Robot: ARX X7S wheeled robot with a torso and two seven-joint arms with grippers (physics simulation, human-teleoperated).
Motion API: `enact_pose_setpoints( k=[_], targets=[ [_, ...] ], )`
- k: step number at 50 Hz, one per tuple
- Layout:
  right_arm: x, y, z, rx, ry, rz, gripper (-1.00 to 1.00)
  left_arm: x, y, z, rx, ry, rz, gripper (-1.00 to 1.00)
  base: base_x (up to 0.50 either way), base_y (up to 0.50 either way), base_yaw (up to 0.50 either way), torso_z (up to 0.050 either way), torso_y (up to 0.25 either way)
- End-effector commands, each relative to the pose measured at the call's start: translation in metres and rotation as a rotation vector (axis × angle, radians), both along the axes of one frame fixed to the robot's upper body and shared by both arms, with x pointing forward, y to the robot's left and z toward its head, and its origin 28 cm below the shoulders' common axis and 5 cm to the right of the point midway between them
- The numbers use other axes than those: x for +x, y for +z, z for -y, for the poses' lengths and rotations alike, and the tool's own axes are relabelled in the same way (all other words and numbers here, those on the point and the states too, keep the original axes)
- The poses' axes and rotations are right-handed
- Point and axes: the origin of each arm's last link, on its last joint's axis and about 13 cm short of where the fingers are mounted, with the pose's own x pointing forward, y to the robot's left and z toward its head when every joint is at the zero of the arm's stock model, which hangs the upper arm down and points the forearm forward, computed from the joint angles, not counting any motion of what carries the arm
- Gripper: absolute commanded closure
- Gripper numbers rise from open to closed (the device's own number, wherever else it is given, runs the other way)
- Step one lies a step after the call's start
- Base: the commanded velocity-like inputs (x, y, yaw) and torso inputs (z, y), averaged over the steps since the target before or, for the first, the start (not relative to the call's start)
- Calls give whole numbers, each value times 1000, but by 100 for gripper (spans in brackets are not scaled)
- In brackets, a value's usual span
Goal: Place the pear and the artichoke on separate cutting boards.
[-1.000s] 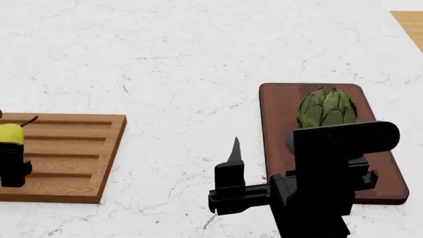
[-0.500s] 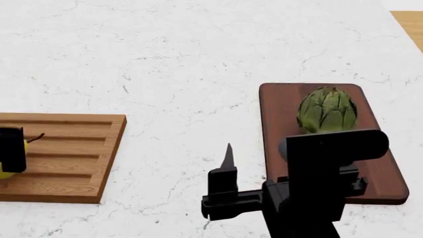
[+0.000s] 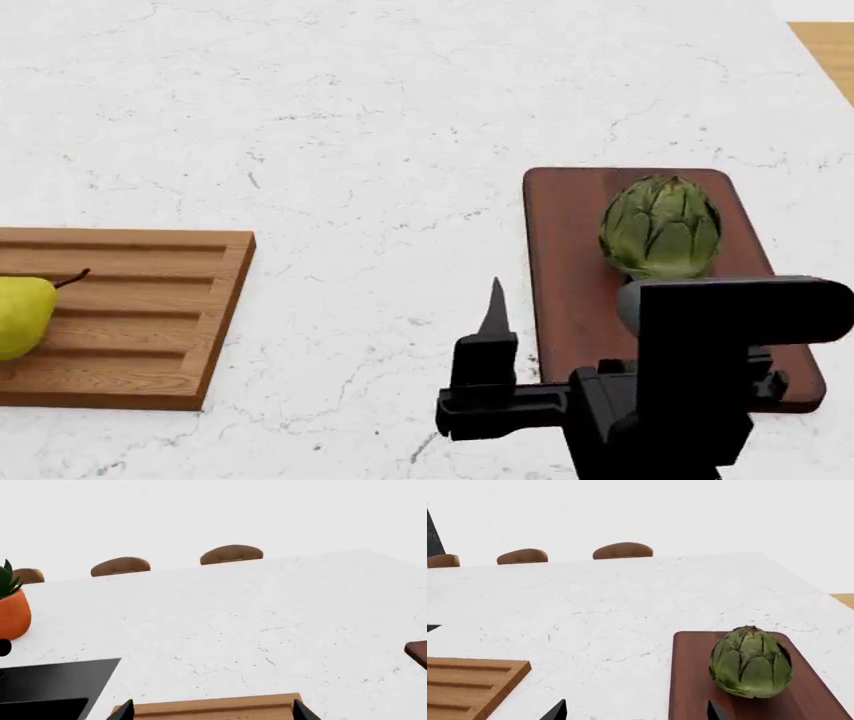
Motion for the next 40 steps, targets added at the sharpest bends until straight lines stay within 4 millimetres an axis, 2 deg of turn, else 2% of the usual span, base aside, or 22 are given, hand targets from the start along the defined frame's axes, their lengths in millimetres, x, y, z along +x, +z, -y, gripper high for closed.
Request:
enact_pose_setpoints(
  k=[1,3,4,8,10,13,16,21,24,26,31,36,40],
  targets=[
    [-23,-10,21,-10,-71,29,-100,-76,-6,13,36,-3,98,-100,0,0,0,0,0],
    [-29,-8,28,-7,-107,44,-100,-90,-17,11,139,52,73,-100,0,0,0,0,0],
    [-35,-7,30,-8,-117,50,-100,-97,-22,14,86,38,80,-100,0,0,0,0,0],
    [-47,-13,34,-21,-125,46,-100,-112,-40,15,58,43,68,-100,0,0,0,0,0],
    [-48,-3,35,-22,-120,63,-100,-115,-39,15,11,38,85,-100,0,0,0,0,0],
    [-47,10,38,-50,-101,73,-100,-114,-36,21,31,8,88,-100,0,0,0,0,0],
    [-48,32,43,-76,-100,103,-100,-116,-24,25,35,-2,111,-100,0,0,0,0,0],
    [-60,79,57,-108,-123,158,-100,-125,7,30,46,-23,134,-100,0,0,0,0,0],
    [-65,93,59,-100,-120,169,-100,-125,14,31,67,-20,145,-100,0,0,0,0,0],
    [-64,99,62,-100,-122,170,-100,-121,19,34,90,-55,140,-100,0,0,0,0,0],
    [-60,125,61,-119,-112,220,-100,-112,50,34,127,-70,192,-100,0,0,0,0,0],
    [-55,167,66,-120,-127,295,-100,-95,84,40,193,-124,223,-100,0,0,0,0,0],
    [-48,185,64,-120,-120,326,-100,-83,95,45,185,-159,233,-100,0,0,0,0,0]
  ],
)
